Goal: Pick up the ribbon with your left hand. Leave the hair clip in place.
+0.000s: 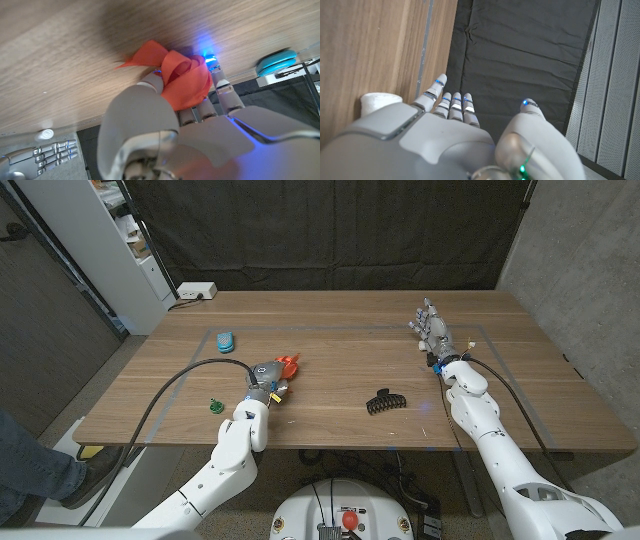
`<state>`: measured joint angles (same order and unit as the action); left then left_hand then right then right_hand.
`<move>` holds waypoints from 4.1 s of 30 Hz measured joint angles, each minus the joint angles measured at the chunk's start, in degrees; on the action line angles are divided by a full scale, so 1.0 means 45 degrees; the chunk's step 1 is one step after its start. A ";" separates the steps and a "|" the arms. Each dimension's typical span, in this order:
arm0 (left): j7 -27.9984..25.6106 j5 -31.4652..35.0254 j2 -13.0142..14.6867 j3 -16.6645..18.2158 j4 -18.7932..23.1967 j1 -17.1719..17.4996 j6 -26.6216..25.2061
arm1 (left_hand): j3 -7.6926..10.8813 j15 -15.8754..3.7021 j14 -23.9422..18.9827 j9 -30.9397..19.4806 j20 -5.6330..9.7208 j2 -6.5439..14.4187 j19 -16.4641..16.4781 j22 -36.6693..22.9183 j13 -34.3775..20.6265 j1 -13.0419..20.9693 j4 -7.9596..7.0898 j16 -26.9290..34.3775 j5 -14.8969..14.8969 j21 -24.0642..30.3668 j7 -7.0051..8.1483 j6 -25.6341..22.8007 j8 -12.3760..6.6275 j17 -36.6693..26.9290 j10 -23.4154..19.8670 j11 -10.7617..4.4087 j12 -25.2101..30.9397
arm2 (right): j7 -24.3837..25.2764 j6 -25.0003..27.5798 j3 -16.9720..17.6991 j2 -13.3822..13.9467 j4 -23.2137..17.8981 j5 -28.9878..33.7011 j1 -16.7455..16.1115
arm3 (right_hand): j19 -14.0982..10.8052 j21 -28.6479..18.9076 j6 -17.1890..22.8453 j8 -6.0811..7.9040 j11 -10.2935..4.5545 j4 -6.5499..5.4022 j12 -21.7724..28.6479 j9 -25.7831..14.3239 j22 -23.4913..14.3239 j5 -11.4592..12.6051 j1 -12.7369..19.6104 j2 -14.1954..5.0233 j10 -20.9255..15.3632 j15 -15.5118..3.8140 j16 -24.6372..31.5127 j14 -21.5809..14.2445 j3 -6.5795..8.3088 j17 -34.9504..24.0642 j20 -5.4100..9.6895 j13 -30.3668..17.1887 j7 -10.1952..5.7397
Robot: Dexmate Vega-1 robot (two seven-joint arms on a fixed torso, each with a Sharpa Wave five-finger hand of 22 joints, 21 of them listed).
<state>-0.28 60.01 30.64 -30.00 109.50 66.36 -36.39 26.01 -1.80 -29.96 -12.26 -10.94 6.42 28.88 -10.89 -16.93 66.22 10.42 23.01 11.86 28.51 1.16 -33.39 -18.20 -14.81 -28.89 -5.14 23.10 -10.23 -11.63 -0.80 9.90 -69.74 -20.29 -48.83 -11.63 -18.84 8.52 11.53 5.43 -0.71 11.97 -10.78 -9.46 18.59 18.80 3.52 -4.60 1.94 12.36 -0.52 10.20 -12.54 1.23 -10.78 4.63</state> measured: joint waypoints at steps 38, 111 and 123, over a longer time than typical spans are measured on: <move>-0.0334 -0.0954 -0.0160 0.0349 0.0450 -0.0021 -0.0128 | 0.0170 -0.0622 -0.3161 -0.1150 0.2252 0.0200 0.4516 -0.0123 -0.1528 0.2332 -0.0036 0.1960 0.0385 0.2619 -0.0235 -0.2205 -0.1326 -0.1587 -0.2446 -0.0223 0.1153 | -0.0100 -0.0001 -0.0034 -0.0033 0.0092 0.0010 0.0144 | -0.0091 0.0148 0.0018 0.0000 0.0000 0.0034 0.0000 0.0000 0.0000 0.0000 0.0000 0.0000 0.0000 -0.0023 0.0000 -0.0117 -0.0034 0.0000 0.0001 0.0000 0.0019; 0.0085 -0.3694 0.0717 0.3605 0.3429 0.1334 0.2167 | 0.0154 -0.0804 -0.3705 -0.1563 0.2450 0.0198 0.4262 -0.0009 -0.2592 0.2330 -0.0159 0.1805 0.0431 0.3513 -0.0257 -0.2503 -0.1612 -0.2116 -0.2848 -0.0216 0.1265 | 0.0201 0.0020 -0.0133 -0.0013 -0.0707 0.0027 -0.0233 | -0.0342 0.0518 0.0018 0.0000 0.0000 0.0086 -0.0074 0.0001 0.0001 0.0000 0.0067 -0.0067 -0.0140 0.0023 0.0000 -0.0159 -0.0086 -0.0001 -0.0020 0.0000 0.0018; 0.0399 -0.3858 0.0910 0.4006 0.3720 0.1272 0.2428 | 0.0154 -0.0851 -0.3753 -0.1561 0.2499 0.0157 0.4124 -0.0010 -0.2769 0.2269 -0.0159 0.1756 0.0431 0.3697 -0.0303 -0.2548 -0.1612 -0.2220 -0.2921 -0.0155 0.1264 | 0.0258 0.0025 -0.0189 -0.0037 -0.0707 0.0050 -0.0205 | -0.0363 0.0567 0.0018 0.0000 0.0000 0.0086 -0.0074 0.0001 0.0001 0.0000 0.0067 -0.0067 -0.0139 0.0005 0.0000 -0.0281 -0.0086 0.0000 0.0001 0.0001 0.0018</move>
<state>1.51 42.65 34.74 -11.97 126.24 72.09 -25.46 26.70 -5.63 -46.84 -19.29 0.31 7.13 47.44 -10.94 -29.39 76.43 9.71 30.91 13.80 45.15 -0.21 -44.86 -25.45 -24.80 -42.03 -5.84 28.78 -9.07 -11.52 -1.65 9.74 -72.92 -20.07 -49.75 -13.26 -16.29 8.60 11.53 5.43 -0.33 11.64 -10.78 -9.46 18.59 19.11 3.21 -5.22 1.96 12.36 -1.78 9.81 -12.54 1.23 -10.77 4.71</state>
